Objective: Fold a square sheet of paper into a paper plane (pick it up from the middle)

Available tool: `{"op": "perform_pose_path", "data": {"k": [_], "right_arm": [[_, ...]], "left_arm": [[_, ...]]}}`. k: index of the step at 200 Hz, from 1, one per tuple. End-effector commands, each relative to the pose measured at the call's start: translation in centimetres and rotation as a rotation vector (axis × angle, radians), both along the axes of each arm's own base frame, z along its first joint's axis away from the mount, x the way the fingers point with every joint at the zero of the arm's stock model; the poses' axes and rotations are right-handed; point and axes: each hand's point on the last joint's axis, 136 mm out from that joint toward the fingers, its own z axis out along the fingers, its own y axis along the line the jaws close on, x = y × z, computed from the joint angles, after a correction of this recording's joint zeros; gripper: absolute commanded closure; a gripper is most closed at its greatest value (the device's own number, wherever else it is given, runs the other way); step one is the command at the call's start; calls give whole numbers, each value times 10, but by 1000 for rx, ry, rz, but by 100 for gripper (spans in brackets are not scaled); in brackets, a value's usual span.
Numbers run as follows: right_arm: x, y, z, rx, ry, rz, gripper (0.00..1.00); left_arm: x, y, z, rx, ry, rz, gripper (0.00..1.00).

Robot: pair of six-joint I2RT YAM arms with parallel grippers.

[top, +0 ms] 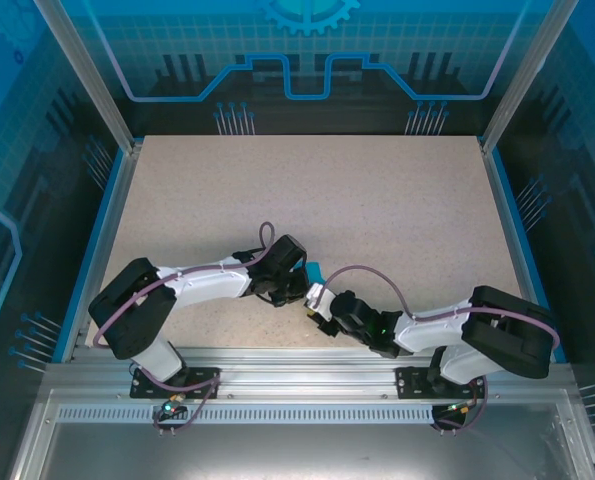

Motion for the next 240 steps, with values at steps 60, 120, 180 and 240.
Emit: {"op": "perform_pose_path", "data": {"k": [60, 120, 180, 240], "right_arm": [[11, -13, 6, 10, -21, -68, 75], [11, -17, 11, 22, 11, -73, 89], [10, -12, -3, 30, 101, -89, 93], [7, -12, -7, 24, 131, -83, 87]], "left_arm": [[4, -9, 26, -69, -16, -2, 100], [2, -8, 25, -61, -15, -14, 95], [6, -9, 33, -71, -41, -15, 82], [7, -5, 30, -37, -45, -24, 82]]}}
